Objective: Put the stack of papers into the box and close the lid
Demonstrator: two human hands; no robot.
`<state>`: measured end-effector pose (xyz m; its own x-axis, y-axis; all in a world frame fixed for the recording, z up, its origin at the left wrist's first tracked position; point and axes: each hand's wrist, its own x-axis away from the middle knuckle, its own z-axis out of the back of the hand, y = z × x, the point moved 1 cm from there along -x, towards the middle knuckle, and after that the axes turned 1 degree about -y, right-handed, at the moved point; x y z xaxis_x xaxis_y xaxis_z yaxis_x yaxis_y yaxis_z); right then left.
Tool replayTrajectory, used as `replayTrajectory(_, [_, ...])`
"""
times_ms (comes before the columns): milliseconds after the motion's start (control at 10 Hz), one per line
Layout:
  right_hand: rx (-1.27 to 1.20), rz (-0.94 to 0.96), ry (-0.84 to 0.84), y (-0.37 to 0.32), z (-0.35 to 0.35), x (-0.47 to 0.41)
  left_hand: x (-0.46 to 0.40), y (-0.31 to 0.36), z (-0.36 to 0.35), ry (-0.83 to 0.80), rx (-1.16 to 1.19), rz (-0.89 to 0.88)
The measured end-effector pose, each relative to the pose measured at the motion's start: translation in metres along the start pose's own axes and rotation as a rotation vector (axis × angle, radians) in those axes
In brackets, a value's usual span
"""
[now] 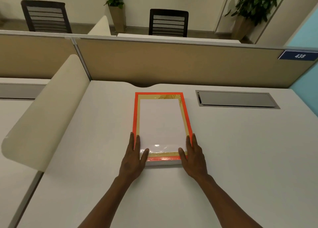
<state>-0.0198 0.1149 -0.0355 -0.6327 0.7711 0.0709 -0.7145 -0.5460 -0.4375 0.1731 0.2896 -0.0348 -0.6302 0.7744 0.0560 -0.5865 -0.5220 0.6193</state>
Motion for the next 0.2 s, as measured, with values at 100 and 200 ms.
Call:
replayTrajectory(100, [-0.043, -0.010, -0.003, -0.004, 0.012, -0.001, -0.002, 0.004, 0.006, -0.007, -0.053, 0.014])
replayTrajectory(200, [-0.038, -0.023, 0.048, -0.014, 0.032, -0.011, -0.007, 0.019, 0.018, 0.042, -0.134, -0.020])
